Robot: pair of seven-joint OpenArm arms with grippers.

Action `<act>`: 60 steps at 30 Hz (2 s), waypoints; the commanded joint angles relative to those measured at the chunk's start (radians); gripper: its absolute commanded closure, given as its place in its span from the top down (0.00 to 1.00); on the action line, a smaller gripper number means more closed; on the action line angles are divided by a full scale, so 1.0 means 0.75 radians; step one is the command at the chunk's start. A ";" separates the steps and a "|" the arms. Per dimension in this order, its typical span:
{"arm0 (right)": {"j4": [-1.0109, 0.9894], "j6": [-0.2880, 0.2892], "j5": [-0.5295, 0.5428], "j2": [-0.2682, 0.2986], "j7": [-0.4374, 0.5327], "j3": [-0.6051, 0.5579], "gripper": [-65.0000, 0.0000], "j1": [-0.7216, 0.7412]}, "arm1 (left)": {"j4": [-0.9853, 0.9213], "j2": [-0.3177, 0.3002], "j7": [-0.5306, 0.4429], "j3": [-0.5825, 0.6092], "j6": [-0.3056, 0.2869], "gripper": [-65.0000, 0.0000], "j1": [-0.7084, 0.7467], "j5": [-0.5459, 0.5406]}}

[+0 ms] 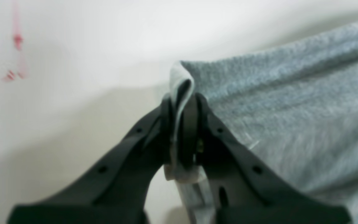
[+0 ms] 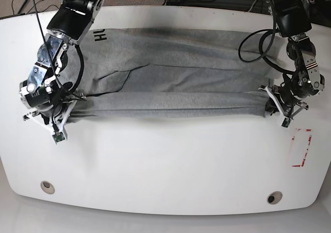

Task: Layout the t-shirt on the table in an organized manner, then fold the t-shirt properly
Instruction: 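Lift the hem and fold it over toward the collar edge with both grippers, then lower the folded hem onto the shirt and open the left gripper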

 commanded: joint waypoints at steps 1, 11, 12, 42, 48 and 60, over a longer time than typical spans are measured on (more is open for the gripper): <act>0.082 -0.008 -0.029 0.019 -0.010 0.006 0.00 -0.008 | 0.028 -0.047 -0.018 -0.040 0.021 0.04 -0.004 0.015; 0.147 -0.008 -0.029 0.019 -0.016 0.006 0.00 -0.156 | 0.028 -0.088 -0.018 -0.059 0.019 0.04 0.082 0.015; 0.149 -0.008 -0.029 0.019 -0.016 0.006 0.00 -0.164 | 0.028 -0.090 -0.018 -0.059 0.019 0.04 0.086 0.015; 0.188 -0.008 0.122 -0.015 -0.016 0.069 0.66 -0.440 | 0.069 -0.122 -0.018 -0.059 -0.001 0.09 0.256 0.018; 0.212 -0.008 0.134 -0.017 -0.016 0.157 0.75 -0.422 | 0.073 -0.124 0.044 -0.059 -0.001 0.28 0.242 0.018; 0.094 -0.008 0.316 -0.020 -0.016 0.176 0.75 -0.213 | 0.220 -0.135 0.070 -0.057 -0.001 0.37 0.240 0.018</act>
